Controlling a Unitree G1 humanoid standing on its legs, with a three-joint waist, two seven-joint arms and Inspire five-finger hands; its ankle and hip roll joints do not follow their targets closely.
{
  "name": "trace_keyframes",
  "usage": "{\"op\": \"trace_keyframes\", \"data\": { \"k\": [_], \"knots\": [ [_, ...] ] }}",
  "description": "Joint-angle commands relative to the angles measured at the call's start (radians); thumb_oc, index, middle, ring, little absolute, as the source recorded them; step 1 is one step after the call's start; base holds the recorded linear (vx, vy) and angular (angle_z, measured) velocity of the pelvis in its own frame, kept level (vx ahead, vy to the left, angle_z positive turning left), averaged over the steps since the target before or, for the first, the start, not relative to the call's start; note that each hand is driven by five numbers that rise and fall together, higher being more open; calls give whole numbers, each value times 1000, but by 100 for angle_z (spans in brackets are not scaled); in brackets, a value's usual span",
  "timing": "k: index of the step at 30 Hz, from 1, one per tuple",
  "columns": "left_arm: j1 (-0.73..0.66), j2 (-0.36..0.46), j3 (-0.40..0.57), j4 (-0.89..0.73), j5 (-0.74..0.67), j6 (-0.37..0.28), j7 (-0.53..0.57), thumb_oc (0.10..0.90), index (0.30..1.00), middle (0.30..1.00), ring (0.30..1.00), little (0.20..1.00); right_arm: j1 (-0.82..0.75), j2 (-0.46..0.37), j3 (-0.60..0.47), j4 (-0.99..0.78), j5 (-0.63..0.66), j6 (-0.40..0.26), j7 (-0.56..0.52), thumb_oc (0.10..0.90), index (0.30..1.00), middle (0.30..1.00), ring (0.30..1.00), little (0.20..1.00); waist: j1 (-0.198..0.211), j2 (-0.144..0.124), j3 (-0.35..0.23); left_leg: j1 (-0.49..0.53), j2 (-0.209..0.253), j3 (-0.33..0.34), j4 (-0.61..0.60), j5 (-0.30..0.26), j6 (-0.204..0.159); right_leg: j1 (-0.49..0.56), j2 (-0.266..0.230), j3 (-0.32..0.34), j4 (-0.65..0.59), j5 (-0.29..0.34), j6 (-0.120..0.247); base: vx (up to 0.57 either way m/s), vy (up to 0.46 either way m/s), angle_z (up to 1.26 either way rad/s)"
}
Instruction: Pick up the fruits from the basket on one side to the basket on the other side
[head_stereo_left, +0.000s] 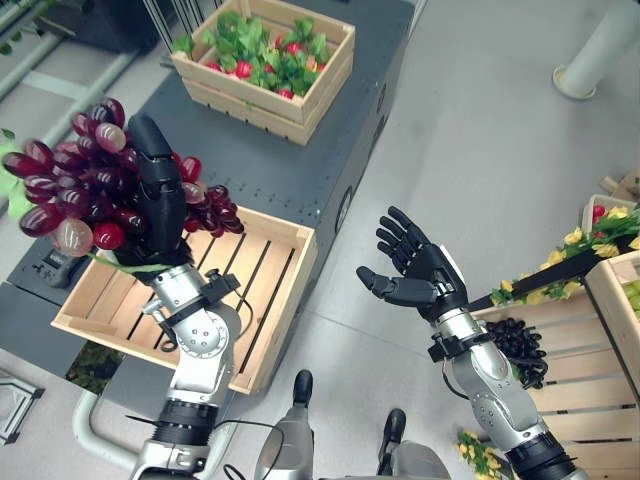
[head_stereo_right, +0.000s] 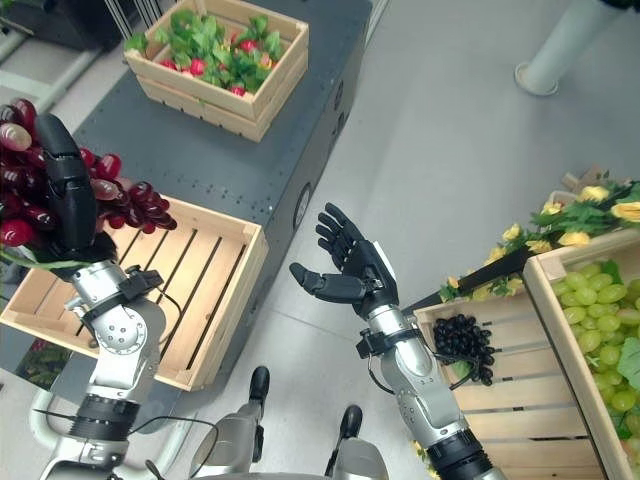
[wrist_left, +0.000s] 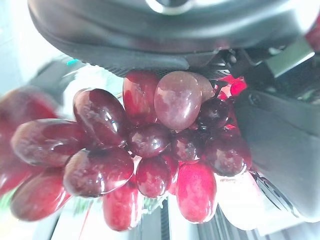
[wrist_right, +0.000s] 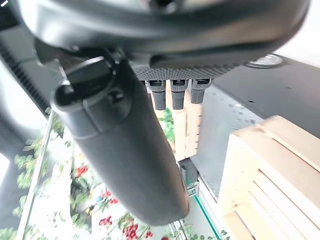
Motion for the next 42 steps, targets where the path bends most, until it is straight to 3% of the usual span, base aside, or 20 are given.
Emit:
{"op": "trace_keyframes", "data": {
  "k": [1, 7, 15, 24, 31, 42],
  "knots": [
    [-23, -17, -44, -38, -115, -15, -167, 400, 300, 300, 300, 300, -3, 29, -5, -119, -33, -71, 11, 800, 900, 900, 900, 900, -13, 18, -183, 55, -77, -45, 0, -123, 9, -67, 88, 9, 34, 40, -85, 7, -69, 1],
    [-10, -30, -104, -45, -145, 29, -225, 400, 300, 300, 300, 300, -49, 13, -28, -151, -17, -60, 28, 800, 900, 900, 900, 900, -16, 18, -208, 77, -72, -37, 0, -132, 4, -44, 89, 17, 3, 61, -80, 6, -75, -4],
    [-2, 6, -133, -80, -39, 96, -209, 400, 300, 300, 300, 300, -64, -18, -34, -183, 12, -53, 51, 800, 900, 900, 900, 900, -23, 22, -226, 92, -67, -26, 0, -140, -1, -37, 89, 20, 1, 61, -77, 6, -25, -1],
    [4, 48, -145, -106, -34, 134, -218, 400, 300, 300, 300, 300, -92, -69, -56, -203, -3, -33, 73, 800, 900, 900, 900, 900, -27, 31, -243, 101, -62, -16, 0, -146, -3, -34, 83, 24, 1, 64, -69, 7, 2, 0],
    [-8, 36, -179, -120, -131, 144, -264, 400, 300, 300, 300, 300, -112, -73, -32, -217, -66, -7, 85, 800, 900, 900, 900, 900, -29, 31, -251, 108, -65, -12, 0, -150, 0, -29, 79, 24, 1, 64, -65, 0, 0, 0],
    [-40, -14, -265, -121, -304, 162, -360, 400, 300, 300, 300, 300, -161, -37, 42, -173, -20, 70, 123, 800, 900, 900, 900, 900, -33, 25, -269, 113, -62, -3, 0, -151, 3, -26, 80, 32, 1, 68, -63, 0, 0, 0]
  ]
}}
